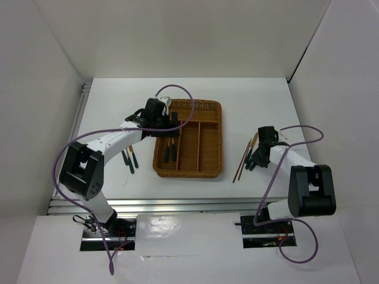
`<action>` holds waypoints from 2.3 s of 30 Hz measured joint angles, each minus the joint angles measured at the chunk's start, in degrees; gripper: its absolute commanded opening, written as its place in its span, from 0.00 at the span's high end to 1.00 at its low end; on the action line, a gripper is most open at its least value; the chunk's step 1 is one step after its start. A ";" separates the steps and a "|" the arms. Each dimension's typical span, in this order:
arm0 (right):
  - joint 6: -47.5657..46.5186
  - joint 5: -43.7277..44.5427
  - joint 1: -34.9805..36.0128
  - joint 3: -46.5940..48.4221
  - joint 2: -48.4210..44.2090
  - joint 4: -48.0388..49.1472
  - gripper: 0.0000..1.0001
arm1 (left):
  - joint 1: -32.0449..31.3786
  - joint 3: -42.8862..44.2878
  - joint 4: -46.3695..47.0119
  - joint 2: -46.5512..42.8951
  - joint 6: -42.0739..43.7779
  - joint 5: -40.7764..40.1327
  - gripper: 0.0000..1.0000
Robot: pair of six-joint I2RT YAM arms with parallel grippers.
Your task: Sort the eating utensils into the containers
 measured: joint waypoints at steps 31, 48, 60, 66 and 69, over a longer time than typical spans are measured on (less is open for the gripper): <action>-4.00 -22.29 11.54 14.99 -10.40 1.46 1.00 | 15.32 -2.89 -0.13 -2.25 -1.03 0.87 0.15; 2.73 -21.27 35.95 28.94 16.52 13.77 1.00 | 23.58 -9.42 1.38 -5.38 -3.82 3.45 0.14; 9.49 -16.57 43.30 34.03 23.71 15.89 0.93 | 26.08 -11.52 2.86 -8.02 -5.05 3.17 0.14; 11.58 -16.20 43.15 36.68 28.35 16.15 0.85 | 26.08 -12.13 3.30 -8.04 -5.11 2.80 0.14; 12.07 -16.11 43.12 36.87 29.94 15.82 0.75 | 26.08 -12.13 3.41 -8.04 -5.22 2.51 0.14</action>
